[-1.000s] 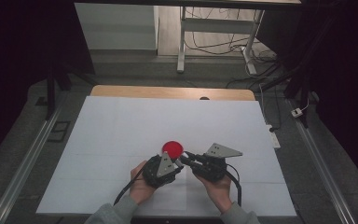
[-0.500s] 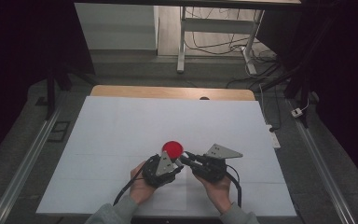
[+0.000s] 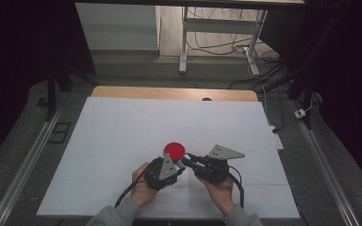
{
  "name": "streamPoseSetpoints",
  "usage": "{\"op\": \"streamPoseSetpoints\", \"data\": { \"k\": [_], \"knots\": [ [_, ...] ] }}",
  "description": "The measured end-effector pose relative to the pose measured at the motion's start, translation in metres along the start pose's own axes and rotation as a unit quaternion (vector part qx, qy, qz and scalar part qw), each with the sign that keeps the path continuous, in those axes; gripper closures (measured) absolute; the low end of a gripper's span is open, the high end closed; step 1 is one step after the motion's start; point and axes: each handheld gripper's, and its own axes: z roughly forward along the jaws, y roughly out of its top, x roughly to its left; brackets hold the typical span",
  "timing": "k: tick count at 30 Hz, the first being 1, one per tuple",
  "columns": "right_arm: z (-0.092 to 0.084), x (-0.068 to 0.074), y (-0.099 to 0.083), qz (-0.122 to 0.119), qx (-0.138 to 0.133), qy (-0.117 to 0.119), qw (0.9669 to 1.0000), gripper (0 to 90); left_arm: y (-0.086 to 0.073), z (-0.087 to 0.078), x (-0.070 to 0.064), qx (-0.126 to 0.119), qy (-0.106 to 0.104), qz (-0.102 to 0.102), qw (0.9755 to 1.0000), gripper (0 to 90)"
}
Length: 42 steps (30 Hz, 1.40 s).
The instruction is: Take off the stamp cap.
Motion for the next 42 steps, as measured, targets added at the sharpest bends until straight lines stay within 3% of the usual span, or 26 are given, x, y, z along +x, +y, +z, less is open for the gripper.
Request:
{"op": "streamPoseSetpoints", "data": {
  "k": [2, 4, 8, 23, 26, 30, 33, 35, 42],
  "knots": [
    [0.000, 0.000, 0.000, 0.000, -0.001, 0.001, 1.0000, 75.1, 0.000, 0.000, 0.000, 0.000, 0.004, 0.005, 1.0000, 65.3],
    [0.000, -0.001, 0.000, 0.000, 0.002, 0.002, 1.0000, 75.2, 0.001, 0.000, -0.003, 0.008, 0.021, 0.027, 0.9994, 65.4],
    [0.000, -0.001, 0.000, 0.001, 0.002, 0.002, 1.0000, 75.2, 0.000, 0.000, -0.003, 0.008, 0.025, 0.035, 0.9990, 65.4],
    [0.000, 0.003, 0.000, -0.006, -0.004, -0.010, 0.9999, 75.3, -0.001, 0.000, 0.002, -0.005, -0.002, -0.001, 1.0000, 65.4],
    [-0.001, 0.005, -0.001, -0.007, -0.008, -0.015, 0.9998, 75.4, -0.002, 0.000, 0.004, -0.006, -0.010, -0.017, 0.9998, 65.4],
    [0.000, 0.007, -0.003, -0.010, -0.010, -0.021, 0.9997, 75.4, -0.002, 0.000, 0.004, -0.001, -0.007, -0.010, 0.9999, 65.4],
    [-0.003, 0.006, -0.001, -0.012, -0.019, -0.028, 0.9994, 75.4, -0.006, 0.004, 0.002, 0.030, 0.009, 0.020, 0.9993, 65.6],
    [-0.010, 0.002, 0.004, -0.008, -0.030, -0.033, 0.9990, 75.4, -0.009, 0.006, 0.004, 0.023, -0.004, -0.001, 0.9997, 65.6],
    [-0.017, -0.010, 0.006, 0.011, -0.034, -0.028, 0.9990, 75.4, -0.008, 0.002, 0.007, 0.009, -0.002, -0.006, 0.9999, 65.4]
  ]
}}
